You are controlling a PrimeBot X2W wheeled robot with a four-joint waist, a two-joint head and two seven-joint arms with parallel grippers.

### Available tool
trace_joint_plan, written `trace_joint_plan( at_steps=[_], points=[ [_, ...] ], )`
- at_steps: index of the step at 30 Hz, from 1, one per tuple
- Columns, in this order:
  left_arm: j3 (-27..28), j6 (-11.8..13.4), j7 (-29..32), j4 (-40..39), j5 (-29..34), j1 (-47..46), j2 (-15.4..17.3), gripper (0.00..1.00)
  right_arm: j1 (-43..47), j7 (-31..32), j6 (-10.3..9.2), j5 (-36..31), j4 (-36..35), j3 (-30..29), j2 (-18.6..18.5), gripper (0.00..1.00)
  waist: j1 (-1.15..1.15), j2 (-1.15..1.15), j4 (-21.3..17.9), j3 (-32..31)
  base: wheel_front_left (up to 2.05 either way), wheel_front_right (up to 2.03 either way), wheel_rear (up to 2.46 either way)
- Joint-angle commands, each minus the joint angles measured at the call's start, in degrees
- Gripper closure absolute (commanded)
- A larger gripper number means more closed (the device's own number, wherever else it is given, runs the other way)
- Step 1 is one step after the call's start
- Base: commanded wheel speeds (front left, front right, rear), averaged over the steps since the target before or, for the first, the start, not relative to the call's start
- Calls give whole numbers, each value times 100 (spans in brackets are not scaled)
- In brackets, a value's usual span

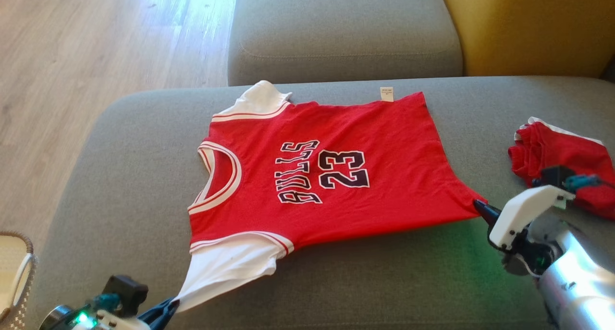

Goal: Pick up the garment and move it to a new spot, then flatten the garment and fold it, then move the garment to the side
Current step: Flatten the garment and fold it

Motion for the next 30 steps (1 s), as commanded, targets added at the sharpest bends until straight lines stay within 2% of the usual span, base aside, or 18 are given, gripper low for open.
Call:
trace_joint_plan(
  at_steps=[1, 7, 12, 15, 21, 25, 30],
  points=[
    [313, 67, -19, -193, -50, -230, 272, 100, 10, -109, -1, 97, -200, -22, 31, 100, 0, 0, 4, -25, 0, 0, 0],
    [385, 271, -103, -351, -115, 6, 294, 100, 368, -619, -1, 291, -284, -473, 228, 100, 0, 0, 18, -84, 0, 0, 0],
    [399, 421, -186, -417, -118, 146, 256, 100, 798, -776, -1, 311, -486, -743, 362, 100, 0, 0, 29, -87, 0, 0, 0],
    [448, 582, -290, -426, -107, 213, 201, 100, 1189, -532, -1, 139, -777, -781, 411, 100, 0, 0, 6, -54, 0, 0, 0],
    [409, 678, -365, -393, -56, 190, 92, 100, 1662, 83, -1, -235, -1343, -1054, 287, 100, 0, 0, -11, 18, 0, 0, 0],
    [364, 691, -390, -348, -30, 153, 29, 100, 2005, 490, -1, -533, -1772, -1479, 277, 100, 0, 0, 12, 57, 0, 0, 0],
    [299, 678, -395, -299, -21, 152, -6, 100, 2603, 1125, -1, -998, -2692, -2217, 484, 100, 0, 0, 62, 81, 0, 0, 0]
  ],
)
